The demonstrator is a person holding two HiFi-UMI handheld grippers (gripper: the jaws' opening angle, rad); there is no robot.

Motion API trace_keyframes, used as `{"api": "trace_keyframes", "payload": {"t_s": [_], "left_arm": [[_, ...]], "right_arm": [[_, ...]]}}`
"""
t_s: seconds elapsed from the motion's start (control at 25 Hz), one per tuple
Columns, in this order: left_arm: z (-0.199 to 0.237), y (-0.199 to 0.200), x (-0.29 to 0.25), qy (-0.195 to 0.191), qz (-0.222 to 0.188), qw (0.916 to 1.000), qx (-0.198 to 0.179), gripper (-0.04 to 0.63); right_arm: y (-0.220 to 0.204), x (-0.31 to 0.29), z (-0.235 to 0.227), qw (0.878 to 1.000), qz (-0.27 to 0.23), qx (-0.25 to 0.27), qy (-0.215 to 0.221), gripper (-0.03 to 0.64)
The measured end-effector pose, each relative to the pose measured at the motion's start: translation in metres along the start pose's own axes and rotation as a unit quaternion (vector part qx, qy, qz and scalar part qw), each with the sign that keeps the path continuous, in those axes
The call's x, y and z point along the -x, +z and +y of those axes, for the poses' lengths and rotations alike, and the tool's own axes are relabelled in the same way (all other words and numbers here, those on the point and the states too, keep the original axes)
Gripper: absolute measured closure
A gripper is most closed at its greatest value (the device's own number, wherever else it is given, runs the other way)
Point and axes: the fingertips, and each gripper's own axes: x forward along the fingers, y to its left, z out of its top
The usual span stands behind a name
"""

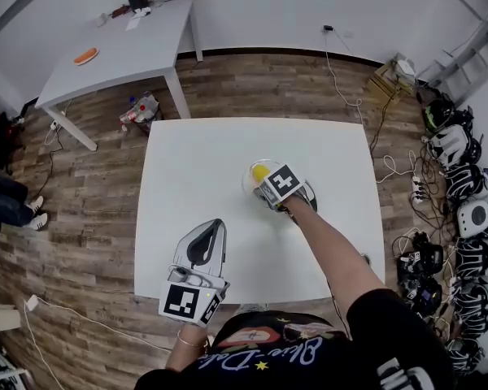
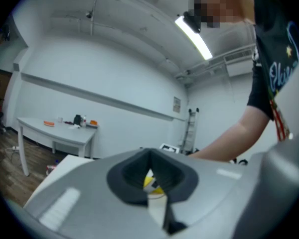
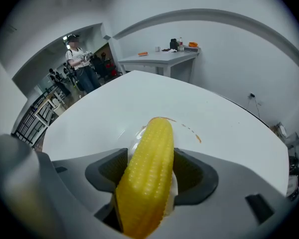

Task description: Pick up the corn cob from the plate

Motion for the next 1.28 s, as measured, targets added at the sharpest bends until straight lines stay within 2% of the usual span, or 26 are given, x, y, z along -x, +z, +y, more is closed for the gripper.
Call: {"api": "trace_keyframes", "payload": {"t_s": [0.16, 0.28, 0.36, 0.52, 0.64, 0.72, 0.88, 1.04, 1.28], "left_arm": [[-0.001, -0.002, 0.006, 0.007, 0.001, 1.0000, -0.002, 0.606], [-0.001, -0.001, 0.008, 0.007, 0.001, 1.0000, -0.004, 0.606], [-0.005, 0.001, 0.007, 0.002, -0.001, 1.0000, -0.009, 0.606], [-0.027, 0.010, 0.005, -0.011, -0.008, 0.9996, -0.025, 0.606], [-0.043, 0.019, 0.006, -0.015, -0.016, 0.9989, -0.042, 0.606], [-0.052, 0.023, 0.009, -0.012, -0.023, 0.9985, -0.048, 0.606], [-0.071, 0.023, 0.015, -0.005, -0.026, 0.9983, -0.051, 0.606], [-0.089, 0.020, 0.024, 0.004, -0.024, 0.9983, -0.054, 0.606], [-0.103, 0.020, 0.042, 0.017, -0.026, 0.9975, -0.064, 0.606]], "right_arm": [[-0.004, 0.013, -0.007, 0.997, -0.049, -0.053, 0.000, 0.341], [-0.002, 0.042, -0.011, 0.985, -0.129, -0.111, 0.012, 0.344], [0.001, 0.071, -0.014, 0.965, -0.200, -0.168, 0.028, 0.345], [-0.008, 0.148, -0.013, 0.908, -0.334, -0.251, 0.043, 0.345], [-0.023, 0.206, 0.002, 0.878, -0.403, -0.256, 0.045, 0.345], [-0.037, 0.237, 0.012, 0.866, -0.434, -0.245, 0.043, 0.345], [-0.064, 0.271, 0.030, 0.865, -0.460, -0.199, 0.036, 0.345], [-0.091, 0.286, 0.039, 0.863, -0.464, -0.195, 0.041, 0.345], [-0.105, 0.298, 0.048, 0.860, -0.470, -0.193, 0.048, 0.350]]}}
